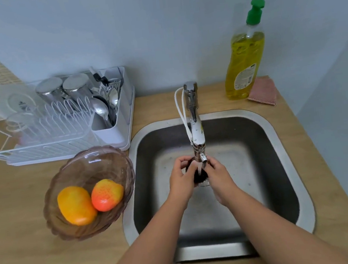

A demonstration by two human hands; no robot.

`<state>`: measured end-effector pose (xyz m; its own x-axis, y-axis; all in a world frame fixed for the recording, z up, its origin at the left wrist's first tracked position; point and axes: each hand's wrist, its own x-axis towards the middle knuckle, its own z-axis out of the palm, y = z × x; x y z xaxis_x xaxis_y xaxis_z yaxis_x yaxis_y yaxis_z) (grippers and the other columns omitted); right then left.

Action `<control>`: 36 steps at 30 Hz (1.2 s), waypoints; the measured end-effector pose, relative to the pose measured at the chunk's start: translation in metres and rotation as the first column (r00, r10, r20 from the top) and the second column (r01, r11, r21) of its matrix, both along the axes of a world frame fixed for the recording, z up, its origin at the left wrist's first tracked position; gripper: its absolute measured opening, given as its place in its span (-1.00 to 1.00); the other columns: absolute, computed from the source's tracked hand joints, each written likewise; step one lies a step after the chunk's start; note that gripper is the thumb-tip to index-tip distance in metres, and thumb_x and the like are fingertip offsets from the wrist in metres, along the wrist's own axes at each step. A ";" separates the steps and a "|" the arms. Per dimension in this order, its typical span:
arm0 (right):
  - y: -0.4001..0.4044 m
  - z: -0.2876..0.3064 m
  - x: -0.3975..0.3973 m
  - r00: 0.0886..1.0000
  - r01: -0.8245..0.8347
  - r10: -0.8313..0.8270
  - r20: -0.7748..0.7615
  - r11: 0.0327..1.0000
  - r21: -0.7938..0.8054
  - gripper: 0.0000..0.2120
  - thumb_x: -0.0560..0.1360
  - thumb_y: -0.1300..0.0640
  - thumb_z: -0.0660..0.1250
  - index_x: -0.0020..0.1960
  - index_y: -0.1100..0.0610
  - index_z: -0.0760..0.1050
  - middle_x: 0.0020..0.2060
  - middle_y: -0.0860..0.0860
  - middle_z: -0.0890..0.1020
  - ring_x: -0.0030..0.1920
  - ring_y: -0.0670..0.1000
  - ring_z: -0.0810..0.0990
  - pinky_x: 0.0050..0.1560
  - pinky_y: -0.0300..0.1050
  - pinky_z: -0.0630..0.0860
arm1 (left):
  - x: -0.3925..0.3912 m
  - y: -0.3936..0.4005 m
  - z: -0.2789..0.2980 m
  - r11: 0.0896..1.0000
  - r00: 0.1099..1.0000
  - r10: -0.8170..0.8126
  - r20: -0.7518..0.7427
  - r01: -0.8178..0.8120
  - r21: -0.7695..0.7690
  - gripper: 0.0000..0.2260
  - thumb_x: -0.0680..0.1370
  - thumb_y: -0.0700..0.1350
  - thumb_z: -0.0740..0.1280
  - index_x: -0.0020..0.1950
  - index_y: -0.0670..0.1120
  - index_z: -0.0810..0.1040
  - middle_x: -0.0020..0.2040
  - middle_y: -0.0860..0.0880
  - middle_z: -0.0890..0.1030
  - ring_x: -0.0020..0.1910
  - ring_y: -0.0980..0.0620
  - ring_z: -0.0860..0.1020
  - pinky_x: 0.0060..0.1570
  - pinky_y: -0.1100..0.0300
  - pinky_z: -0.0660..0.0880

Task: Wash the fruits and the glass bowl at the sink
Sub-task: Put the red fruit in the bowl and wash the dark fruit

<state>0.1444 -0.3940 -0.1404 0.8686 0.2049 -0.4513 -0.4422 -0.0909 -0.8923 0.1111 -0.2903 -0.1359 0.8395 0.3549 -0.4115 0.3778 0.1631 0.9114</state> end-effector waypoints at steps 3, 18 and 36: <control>0.003 -0.001 -0.014 0.984 -0.154 0.157 0.087 0.987 -0.032 -0.70 0.58 0.10 0.22 0.24 -0.17 0.52 0.14 -0.12 0.63 0.18 -0.07 0.58 0.24 -0.04 0.50 | 0.004 0.004 0.000 1.000 0.995 0.024 -0.098 -0.025 -0.009 -0.87 0.58 0.08 0.27 0.06 0.09 0.53 0.10 -0.06 0.66 0.05 -0.14 0.65 -0.05 -0.14 0.67; 0.014 0.008 -0.008 0.993 -0.040 0.030 -0.116 0.995 -0.088 -0.61 0.41 -0.28 0.14 0.15 -0.15 0.46 0.05 -0.02 0.67 0.04 0.06 0.66 0.06 0.17 0.62 | -0.014 -0.013 -0.004 0.995 0.999 -0.018 0.027 0.016 0.098 -0.62 0.59 0.13 0.17 0.38 0.13 0.50 0.33 0.02 0.51 0.32 0.05 0.51 0.39 -0.04 0.43; 0.012 0.036 -0.001 0.909 0.048 -0.028 -0.416 0.998 0.039 -0.68 0.56 -0.16 0.17 -0.11 -0.01 0.61 -0.15 0.05 0.73 -0.09 0.11 0.69 -0.08 0.05 0.63 | -0.025 -0.012 0.003 0.896 0.932 -0.268 0.243 0.149 0.419 -0.66 0.58 -0.19 0.19 0.34 -0.02 0.45 0.33 0.02 0.46 0.32 0.14 0.42 0.36 0.31 0.33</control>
<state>0.1431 -0.3822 -0.1042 0.6128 0.2056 -0.7630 -0.7756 -0.0286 -0.6306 0.0862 -0.3020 -0.1331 0.9711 0.2386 -0.0071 0.0755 -0.2788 0.9574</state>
